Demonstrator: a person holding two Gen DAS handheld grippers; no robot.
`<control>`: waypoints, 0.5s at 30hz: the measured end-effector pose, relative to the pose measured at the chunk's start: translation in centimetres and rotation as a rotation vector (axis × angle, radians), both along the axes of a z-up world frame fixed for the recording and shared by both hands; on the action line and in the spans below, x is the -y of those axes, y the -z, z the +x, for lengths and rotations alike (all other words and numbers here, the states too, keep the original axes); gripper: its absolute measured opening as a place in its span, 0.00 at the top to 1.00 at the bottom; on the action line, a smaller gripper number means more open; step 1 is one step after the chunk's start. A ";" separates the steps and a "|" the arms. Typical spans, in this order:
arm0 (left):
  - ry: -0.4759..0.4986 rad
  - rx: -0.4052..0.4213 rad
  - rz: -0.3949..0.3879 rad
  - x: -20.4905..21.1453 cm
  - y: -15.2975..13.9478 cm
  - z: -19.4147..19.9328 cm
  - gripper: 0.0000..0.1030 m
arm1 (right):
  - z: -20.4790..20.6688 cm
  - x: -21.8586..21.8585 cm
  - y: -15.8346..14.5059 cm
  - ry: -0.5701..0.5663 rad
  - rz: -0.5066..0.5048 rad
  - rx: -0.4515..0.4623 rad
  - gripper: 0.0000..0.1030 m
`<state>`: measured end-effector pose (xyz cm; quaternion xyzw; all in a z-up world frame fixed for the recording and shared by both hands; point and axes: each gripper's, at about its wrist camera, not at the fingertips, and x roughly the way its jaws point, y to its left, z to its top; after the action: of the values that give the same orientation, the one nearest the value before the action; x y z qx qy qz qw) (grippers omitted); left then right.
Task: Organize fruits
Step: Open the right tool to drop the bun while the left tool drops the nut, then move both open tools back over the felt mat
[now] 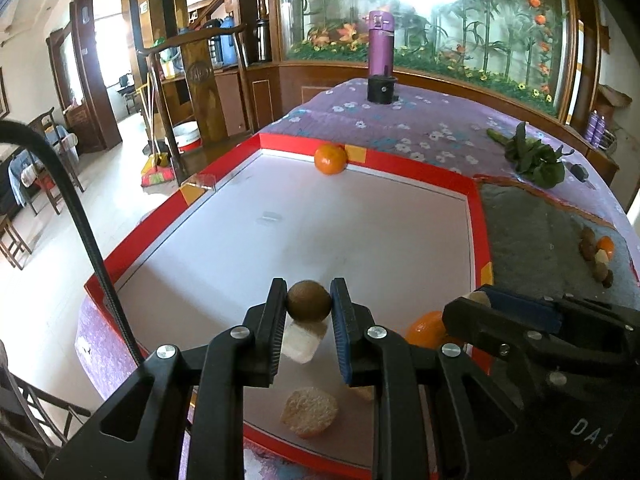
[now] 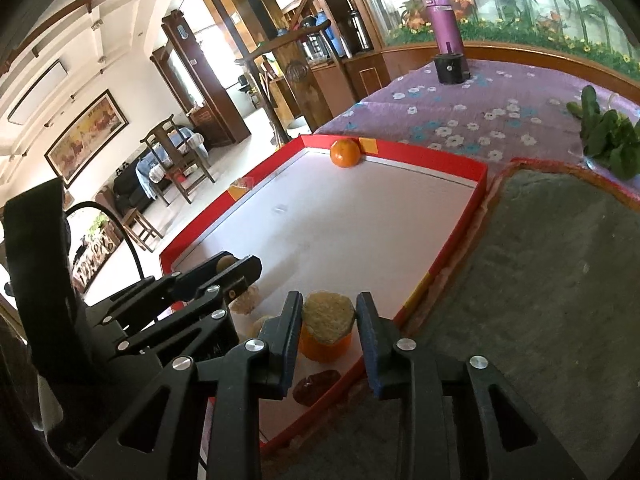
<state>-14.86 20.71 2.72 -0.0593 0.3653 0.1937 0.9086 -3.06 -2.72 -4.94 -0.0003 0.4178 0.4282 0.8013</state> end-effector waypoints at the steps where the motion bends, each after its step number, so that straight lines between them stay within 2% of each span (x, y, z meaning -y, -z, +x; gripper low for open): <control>1: -0.003 -0.003 0.001 -0.1 0.0 0.0 0.76 | 0.0 0.1 0.0 0.000 0.004 -0.004 0.71; 5: -0.011 -0.003 0.004 0.0 -0.2 -0.2 0.64 | 0.0 0.7 -0.5 0.005 0.023 -0.005 0.69; 7: -0.013 -0.002 0.006 0.2 -0.3 -0.3 0.51 | 0.0 1.3 -0.7 0.010 0.042 -0.009 0.68; 10: -0.017 0.004 0.019 0.5 -0.6 -0.5 0.42 | 0.1 2.2 -1.0 0.022 0.062 -0.005 0.68; 12: -0.021 0.008 0.028 0.8 -0.8 -0.5 0.37 | 0.2 3.0 -1.2 0.038 0.073 -0.005 0.67; 15: -0.014 0.021 0.057 1.5 -1.4 -0.5 0.35 | 0.6 4.4 -1.5 0.065 0.087 -0.003 0.67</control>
<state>-15.41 19.19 4.10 -0.0381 0.3495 0.2097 0.9124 -2.49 -7.13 -3.44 0.0485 0.4001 0.4197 0.8133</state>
